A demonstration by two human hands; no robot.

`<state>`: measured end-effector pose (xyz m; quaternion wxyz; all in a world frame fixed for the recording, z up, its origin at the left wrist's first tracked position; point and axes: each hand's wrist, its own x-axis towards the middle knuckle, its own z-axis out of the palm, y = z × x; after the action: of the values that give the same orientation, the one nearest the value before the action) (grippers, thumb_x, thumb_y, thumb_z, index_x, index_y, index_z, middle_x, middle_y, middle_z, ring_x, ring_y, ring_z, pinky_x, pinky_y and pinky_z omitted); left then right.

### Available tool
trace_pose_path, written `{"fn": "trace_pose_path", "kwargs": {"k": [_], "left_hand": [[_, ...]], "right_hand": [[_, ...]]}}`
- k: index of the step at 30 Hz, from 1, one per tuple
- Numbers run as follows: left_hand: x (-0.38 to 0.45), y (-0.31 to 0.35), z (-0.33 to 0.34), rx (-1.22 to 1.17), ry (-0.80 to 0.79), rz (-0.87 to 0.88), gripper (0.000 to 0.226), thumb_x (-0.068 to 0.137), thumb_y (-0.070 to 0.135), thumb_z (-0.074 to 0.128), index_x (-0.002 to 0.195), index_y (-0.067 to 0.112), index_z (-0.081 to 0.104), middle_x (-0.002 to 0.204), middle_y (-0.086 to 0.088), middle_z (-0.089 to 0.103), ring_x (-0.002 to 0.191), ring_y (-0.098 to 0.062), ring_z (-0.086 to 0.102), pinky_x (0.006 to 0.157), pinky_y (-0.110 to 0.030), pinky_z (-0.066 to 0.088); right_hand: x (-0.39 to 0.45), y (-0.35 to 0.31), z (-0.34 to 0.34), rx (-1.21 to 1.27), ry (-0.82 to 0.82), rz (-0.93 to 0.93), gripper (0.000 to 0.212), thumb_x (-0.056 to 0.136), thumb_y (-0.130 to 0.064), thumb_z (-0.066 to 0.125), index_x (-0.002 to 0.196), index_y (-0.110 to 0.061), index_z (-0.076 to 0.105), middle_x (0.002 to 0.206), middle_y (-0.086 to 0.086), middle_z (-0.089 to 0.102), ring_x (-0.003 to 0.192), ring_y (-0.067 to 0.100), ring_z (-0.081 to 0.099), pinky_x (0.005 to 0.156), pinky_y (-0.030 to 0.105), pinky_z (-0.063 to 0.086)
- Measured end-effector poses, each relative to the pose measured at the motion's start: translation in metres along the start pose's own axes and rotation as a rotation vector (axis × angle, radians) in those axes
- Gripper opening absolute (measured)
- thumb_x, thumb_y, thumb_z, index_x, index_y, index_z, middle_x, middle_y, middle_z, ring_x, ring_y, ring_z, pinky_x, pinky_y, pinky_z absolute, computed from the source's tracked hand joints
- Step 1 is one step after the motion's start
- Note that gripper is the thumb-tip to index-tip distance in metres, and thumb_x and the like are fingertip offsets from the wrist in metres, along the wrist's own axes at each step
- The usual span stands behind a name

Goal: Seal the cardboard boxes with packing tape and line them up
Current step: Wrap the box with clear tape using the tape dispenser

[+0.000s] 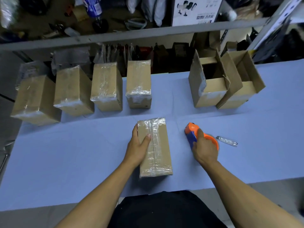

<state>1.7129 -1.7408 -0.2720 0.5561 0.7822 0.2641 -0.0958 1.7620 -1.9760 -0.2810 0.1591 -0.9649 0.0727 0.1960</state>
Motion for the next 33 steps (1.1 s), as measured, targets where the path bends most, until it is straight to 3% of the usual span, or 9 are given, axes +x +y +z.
{"fn": "trace_pose_path", "kwargs": {"k": [5,8,11,13,15,17,20,26,33], "left_hand": [[0.006,0.009,0.003,0.014,-0.149,0.031,0.068,0.085,0.042,0.069,0.142,0.034,0.033,0.135,0.01,0.052,0.11,-0.008,0.059,0.101,-0.039,0.049],[0.009,0.017,0.002,0.109,-0.199,-0.015,0.093,0.08,0.052,0.069,0.154,0.031,0.017,0.152,0.003,0.033,0.134,-0.018,0.043,0.112,-0.04,0.037],[0.009,0.034,-0.005,0.231,-0.081,0.15,0.078,0.092,0.049,0.061,0.154,0.022,0.023,0.157,0.001,0.026,0.145,-0.018,0.025,0.115,-0.033,0.025],[0.015,0.057,-0.01,0.135,-0.015,0.294,0.053,0.095,0.043,0.058,0.14,0.018,0.048,0.142,0.001,0.047,0.135,-0.017,0.042,0.109,-0.03,0.034],[0.021,0.088,-0.013,-0.111,-0.163,0.185,0.035,0.096,0.045,0.056,0.115,0.018,0.065,0.116,0.002,0.065,0.111,-0.018,0.061,0.098,-0.04,0.049],[0.025,0.111,-0.017,-0.276,-0.374,0.001,0.039,0.098,0.048,0.051,0.105,0.014,0.069,0.102,-0.002,0.071,0.096,-0.021,0.066,0.082,-0.042,0.055],[0.026,0.128,-0.026,-0.295,-0.498,-0.045,0.03,0.099,0.04,0.054,0.097,0.014,0.069,0.087,-0.001,0.072,0.086,-0.018,0.067,0.077,-0.034,0.051],[0.035,0.125,-0.035,-0.522,-0.438,-0.098,0.011,0.098,0.021,0.059,0.094,0.013,0.067,0.076,-0.001,0.066,0.073,-0.014,0.061,0.073,-0.03,0.054],[0.033,0.114,-0.029,-0.294,-0.089,-0.012,0.021,0.094,0.009,0.059,0.078,0.014,0.071,0.062,-0.001,0.062,0.056,-0.012,0.054,0.062,-0.025,0.051]], "right_hand": [[-0.009,-0.014,-0.021,0.353,0.184,-0.067,0.06,0.089,0.003,0.039,0.142,-0.025,0.048,0.092,0.003,0.056,0.08,0.026,0.049,0.059,0.032,0.032],[-0.015,-0.022,-0.039,0.505,0.218,-0.059,0.05,0.091,-0.024,0.035,0.138,-0.031,0.051,0.093,0.006,0.06,0.086,0.027,0.055,0.066,0.033,0.04],[-0.028,-0.03,-0.058,0.42,0.246,-0.176,0.053,0.082,-0.046,0.066,0.13,-0.03,0.05,0.101,-0.003,0.059,0.09,0.019,0.056,0.074,0.035,0.046],[-0.034,-0.037,-0.069,0.287,0.258,-0.251,0.06,0.073,-0.035,0.075,0.127,-0.027,0.05,0.104,-0.005,0.06,0.091,0.019,0.057,0.072,0.034,0.047],[-0.037,-0.045,-0.076,0.21,0.279,-0.306,0.054,0.073,-0.024,0.072,0.122,-0.025,0.051,0.104,-0.005,0.061,0.089,0.02,0.057,0.068,0.033,0.046],[-0.039,-0.052,-0.081,0.201,0.294,-0.366,0.049,0.073,-0.022,0.07,0.118,-0.025,0.052,0.101,-0.005,0.062,0.086,0.021,0.057,0.066,0.033,0.046],[-0.036,-0.059,-0.086,0.239,0.257,-0.45,0.052,0.071,-0.02,0.071,0.119,-0.027,0.051,0.1,-0.006,0.062,0.084,0.02,0.058,0.067,0.034,0.049],[-0.019,-0.071,-0.101,0.259,0.19,-0.592,0.055,0.071,-0.032,0.072,0.122,-0.027,0.051,0.103,-0.005,0.062,0.085,0.018,0.059,0.069,0.032,0.051],[0.013,-0.075,-0.108,0.034,0.083,-0.791,0.057,0.078,-0.053,0.066,0.127,-0.034,0.043,0.105,-0.003,0.06,0.088,0.02,0.058,0.073,0.041,0.053]]}}
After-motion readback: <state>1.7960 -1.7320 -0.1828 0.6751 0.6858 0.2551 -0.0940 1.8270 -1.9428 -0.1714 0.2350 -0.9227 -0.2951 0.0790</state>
